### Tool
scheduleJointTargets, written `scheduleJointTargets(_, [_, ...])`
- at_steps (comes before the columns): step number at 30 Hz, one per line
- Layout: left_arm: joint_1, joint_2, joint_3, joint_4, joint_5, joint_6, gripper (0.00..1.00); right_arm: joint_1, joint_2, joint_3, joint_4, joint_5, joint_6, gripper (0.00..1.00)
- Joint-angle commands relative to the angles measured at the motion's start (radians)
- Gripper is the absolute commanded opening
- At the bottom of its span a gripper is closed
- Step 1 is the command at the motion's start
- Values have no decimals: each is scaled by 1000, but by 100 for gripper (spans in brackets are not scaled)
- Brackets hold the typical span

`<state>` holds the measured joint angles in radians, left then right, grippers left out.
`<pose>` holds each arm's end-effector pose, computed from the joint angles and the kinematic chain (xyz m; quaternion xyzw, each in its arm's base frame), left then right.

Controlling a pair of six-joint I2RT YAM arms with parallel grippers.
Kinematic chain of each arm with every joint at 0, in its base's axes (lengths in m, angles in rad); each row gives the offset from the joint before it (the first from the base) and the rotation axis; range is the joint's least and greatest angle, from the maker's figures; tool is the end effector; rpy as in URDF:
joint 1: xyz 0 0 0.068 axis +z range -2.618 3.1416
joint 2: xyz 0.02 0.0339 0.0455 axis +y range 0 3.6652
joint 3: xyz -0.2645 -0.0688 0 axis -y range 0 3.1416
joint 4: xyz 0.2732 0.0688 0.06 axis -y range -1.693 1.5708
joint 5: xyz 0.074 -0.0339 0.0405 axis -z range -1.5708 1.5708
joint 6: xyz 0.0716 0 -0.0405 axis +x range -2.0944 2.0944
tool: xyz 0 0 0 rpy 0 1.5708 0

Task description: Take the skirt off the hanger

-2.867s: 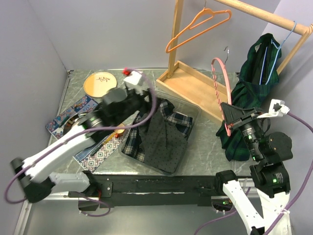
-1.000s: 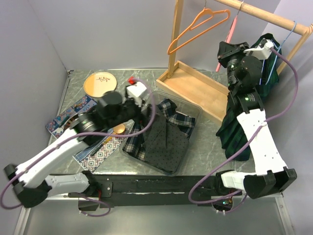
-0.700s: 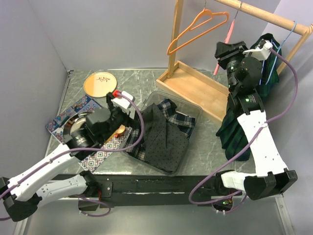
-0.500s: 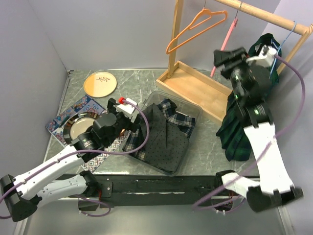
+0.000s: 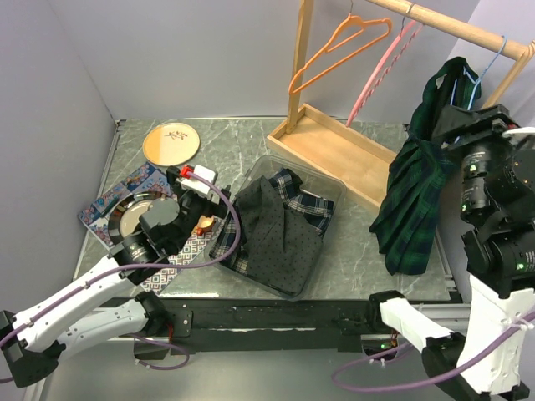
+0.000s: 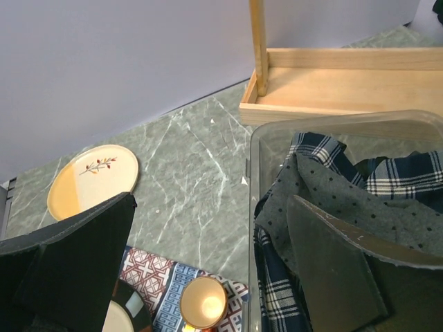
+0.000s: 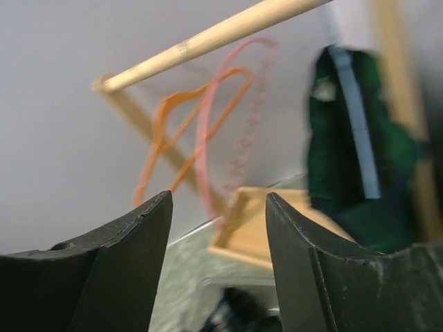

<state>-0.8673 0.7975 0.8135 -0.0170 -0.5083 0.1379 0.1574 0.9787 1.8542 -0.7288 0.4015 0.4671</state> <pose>0.1844 -0.1635 0.3670 0.1741 0.6857 -0.0778 0.7025 0.1424 -0.0057 0.6016 0.2479 0.6093 0.1039 0.7460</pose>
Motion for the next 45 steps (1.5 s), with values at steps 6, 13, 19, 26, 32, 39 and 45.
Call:
scheduleJointTargets(6, [-1, 2, -4, 38, -33, 9, 97, -372, 136, 36, -149, -96, -130, 61])
scheduleJointTargets(13, [-2, 8, 3, 26, -25, 9, 97, -616, 284, 137, -159, -536, -111, 57])
scheduleJointTargets(19, [-1, -10, 0, 34, -15, 8, 97, -656, 337, 160, -150, -549, -119, 54])
scheduleJointTargets(26, [-1, -15, -1, 23, -33, 15, 97, -661, 308, 13, -40, -583, -113, 53])
scheduleJointTargets(32, [-1, -30, -22, 49, -53, 28, 97, -661, 319, 17, 3, -563, -76, 50])
scheduleJointTargets(39, [11, -14, -22, 66, -96, 45, 97, -661, 327, -20, 31, -552, -73, 48])
scheduleJointTargets(45, [22, -27, -23, 69, -42, 6, 97, -661, 339, -18, 42, -576, -74, 39])
